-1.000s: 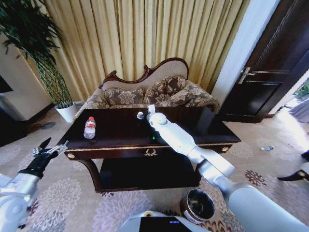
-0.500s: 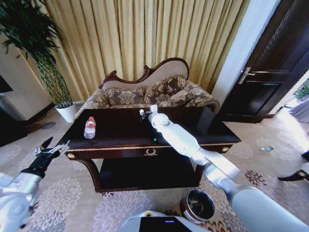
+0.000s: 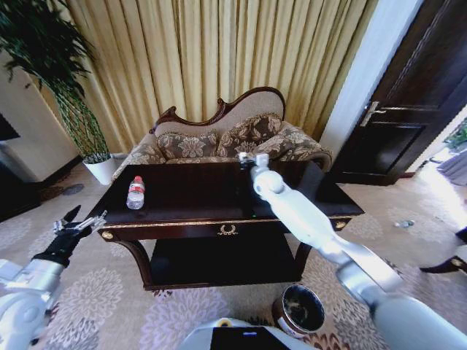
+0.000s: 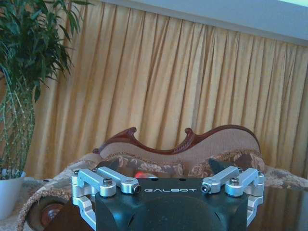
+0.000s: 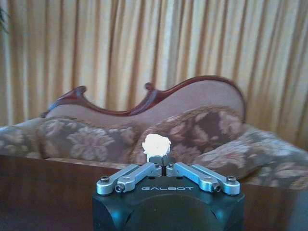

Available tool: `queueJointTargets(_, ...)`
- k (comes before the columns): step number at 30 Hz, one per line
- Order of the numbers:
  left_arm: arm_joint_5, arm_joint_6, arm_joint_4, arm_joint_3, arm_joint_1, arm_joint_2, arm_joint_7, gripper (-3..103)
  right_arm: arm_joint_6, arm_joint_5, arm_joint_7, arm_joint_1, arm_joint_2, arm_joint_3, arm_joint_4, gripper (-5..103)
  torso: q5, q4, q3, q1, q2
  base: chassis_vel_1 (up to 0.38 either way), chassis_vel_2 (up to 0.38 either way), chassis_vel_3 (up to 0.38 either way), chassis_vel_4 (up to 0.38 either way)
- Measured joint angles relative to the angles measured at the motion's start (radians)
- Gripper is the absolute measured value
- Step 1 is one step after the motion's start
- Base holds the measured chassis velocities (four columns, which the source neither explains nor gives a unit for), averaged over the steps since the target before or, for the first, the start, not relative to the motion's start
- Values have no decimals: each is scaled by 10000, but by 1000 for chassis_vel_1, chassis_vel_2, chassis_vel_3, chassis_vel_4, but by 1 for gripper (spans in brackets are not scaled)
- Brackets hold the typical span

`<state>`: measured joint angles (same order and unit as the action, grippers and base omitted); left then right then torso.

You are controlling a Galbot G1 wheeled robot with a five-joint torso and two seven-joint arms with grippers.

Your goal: Move to the front of the table and place the trash on the table into the trash bin.

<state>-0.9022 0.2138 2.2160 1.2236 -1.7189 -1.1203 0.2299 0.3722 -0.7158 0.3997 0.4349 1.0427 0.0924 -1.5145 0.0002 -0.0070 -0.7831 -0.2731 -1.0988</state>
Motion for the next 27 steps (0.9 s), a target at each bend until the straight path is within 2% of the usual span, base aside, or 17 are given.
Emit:
queueJointTargets(4,107,1,-92,-221,56,101,9,100,-559,322,-696,1136,-859,-1038,-226,0,1,-2,-1,0,0,0,0,0,0)
queueJointTargets(5,107,1,-92,-221,56,101,9,100,-559,322,-696,1136,-859,-1038,-226,0,1,-2,-1,0,0,0,0,0,0)
queueJointTargets(6,110,2,-127,-303,100,187,16,100,-897,346,-1021,1557,-1192,-1444,-346,0,2,-2,0,0,0,0,0,0,0)
queueJointTargets(7,110,2,-127,-303,100,187,16,100,-897,346,-1021,1557,-1192,-1444,-346,0,2,-2,0,0,0,0,0,0,0)
queueJointTargets(13,76,2,-275,-620,238,510,45,100,-1911,226,-1630,3003,-2197,-2393,-1106,0,1,-3,0,1,0,0,0,0,0)
queueJointTargets(17,-34,-11,-331,-746,292,638,69,100,-2171,140,-1740,3614,-2486,-2765,-1451,0,1,0,0,0,-1,0,0,0,0)
queueJointTargets(20,-164,-117,-476,-837,357,775,309,100,-2364,95,-1777,4246,-2754,-3215,-1857,0,-3,-2,0,1,-1,0,0,0,0)
queueJointTargets(27,-304,-219,-818,-828,444,928,651,100,-2300,96,-1428,5052,-2890,-3874,-2627,0,-3,1,-1,0,-1,0,0,0,0)
